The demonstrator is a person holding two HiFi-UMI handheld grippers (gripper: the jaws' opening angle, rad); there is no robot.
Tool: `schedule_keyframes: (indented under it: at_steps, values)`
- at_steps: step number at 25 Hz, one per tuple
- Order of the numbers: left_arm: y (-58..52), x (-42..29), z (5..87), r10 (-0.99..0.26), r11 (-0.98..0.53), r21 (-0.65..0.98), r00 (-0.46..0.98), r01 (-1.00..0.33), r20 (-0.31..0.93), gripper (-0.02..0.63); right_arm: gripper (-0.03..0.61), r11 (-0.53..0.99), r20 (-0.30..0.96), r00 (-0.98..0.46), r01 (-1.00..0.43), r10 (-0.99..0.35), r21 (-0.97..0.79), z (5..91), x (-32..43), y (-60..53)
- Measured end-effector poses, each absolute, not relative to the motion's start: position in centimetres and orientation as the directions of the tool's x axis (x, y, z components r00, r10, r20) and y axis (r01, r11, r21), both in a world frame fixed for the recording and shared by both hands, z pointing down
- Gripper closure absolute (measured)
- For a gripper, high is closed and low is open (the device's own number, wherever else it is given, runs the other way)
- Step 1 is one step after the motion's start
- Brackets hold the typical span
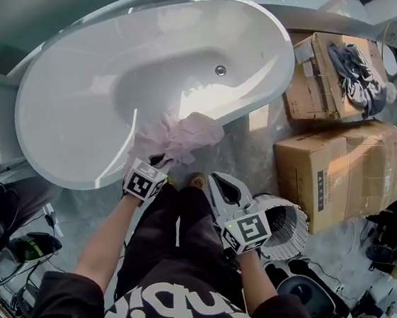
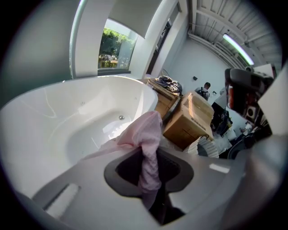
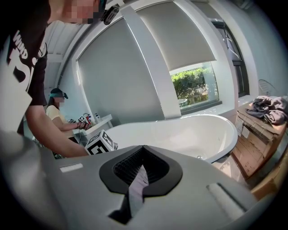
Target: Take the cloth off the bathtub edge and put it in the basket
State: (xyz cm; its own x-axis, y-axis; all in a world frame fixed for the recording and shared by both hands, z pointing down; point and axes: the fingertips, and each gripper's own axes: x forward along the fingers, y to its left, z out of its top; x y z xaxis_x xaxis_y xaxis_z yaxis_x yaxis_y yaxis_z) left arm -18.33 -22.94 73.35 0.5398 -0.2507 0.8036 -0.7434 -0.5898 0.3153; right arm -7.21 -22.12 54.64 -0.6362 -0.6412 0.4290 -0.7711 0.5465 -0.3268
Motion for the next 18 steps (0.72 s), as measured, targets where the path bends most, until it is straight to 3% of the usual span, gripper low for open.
schedule_keyframes:
  at_steps: [18]
  values:
    - [-18.7,-16.2,52.4,-0.424,-0.618,0.370,0.690,-0.694,0.586,0.557,0.569,0.609,0.286,-0.658,-0.753,-0.697,-0.248,43.2,-7.0,-19.9]
